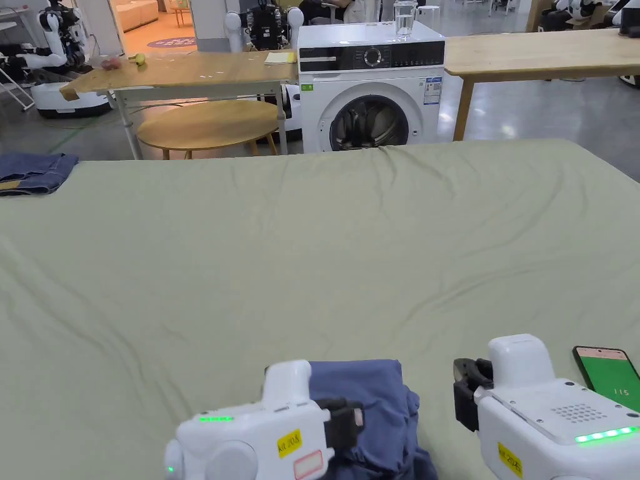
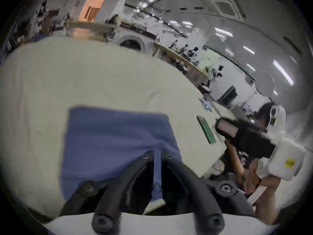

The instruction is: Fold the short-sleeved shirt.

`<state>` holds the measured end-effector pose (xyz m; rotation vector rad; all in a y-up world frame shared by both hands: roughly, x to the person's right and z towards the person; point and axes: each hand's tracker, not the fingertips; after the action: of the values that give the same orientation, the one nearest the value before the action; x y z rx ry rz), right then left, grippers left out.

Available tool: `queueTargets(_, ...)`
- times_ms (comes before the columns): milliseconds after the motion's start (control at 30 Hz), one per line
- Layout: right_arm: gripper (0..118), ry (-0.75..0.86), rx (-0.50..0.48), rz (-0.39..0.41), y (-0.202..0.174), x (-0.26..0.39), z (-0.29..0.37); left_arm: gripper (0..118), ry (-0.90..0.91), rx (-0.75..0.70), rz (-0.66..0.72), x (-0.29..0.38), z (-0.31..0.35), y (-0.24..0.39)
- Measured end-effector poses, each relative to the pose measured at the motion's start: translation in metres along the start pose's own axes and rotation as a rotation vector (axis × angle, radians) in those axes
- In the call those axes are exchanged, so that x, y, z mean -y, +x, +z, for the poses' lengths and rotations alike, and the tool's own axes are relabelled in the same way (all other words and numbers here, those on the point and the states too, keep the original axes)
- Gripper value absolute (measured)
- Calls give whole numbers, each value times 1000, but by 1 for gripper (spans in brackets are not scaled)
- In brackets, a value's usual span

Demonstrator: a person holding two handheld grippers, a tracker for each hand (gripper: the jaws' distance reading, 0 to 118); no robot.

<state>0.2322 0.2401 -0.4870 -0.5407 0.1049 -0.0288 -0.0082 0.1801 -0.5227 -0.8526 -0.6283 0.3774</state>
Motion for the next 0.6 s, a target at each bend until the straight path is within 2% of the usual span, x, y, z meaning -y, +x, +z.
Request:
queueTargets(67, 0, -12, -12, -2, -1, 3, -2, 5, -78, 94, 15, 16, -25, 12)
queueTargets(133, 0, -27, -20, 1, -3, 4, -3, 5, -107, 40, -3, 26, -51, 20)
queueTargets(200, 0, -39, -37, 0, -4, 4, -4, 5, -121, 39, 42, 31, -66, 19)
queueTargets(300, 0, -64, -117, -37, -10, 4, -13, 5, -76, 58, 53, 22, -42, 25)
queueTargets(400, 0, -113, -254, -119, -17, 10, -33, 5, 48, 32, -4, 8, 10, 15)
queueTargets(500, 0, -191, -399, -250, -16, 27, -61, 8, 150, -6, 83, -5, 55, -27)
queueTargets(533, 0, -237, -435, -277, -15, 35, -71, 26, 165, 8, 139, -8, 64, -46)
queueTargets(567, 0, -291, -448, -291, -14, 45, -81, 70, 157, 24, 204, -9, 69, -66)
queueTargets(600, 0, -329, -399, -274, -14, 53, -88, 101, 138, 23, 264, -10, 69, -85)
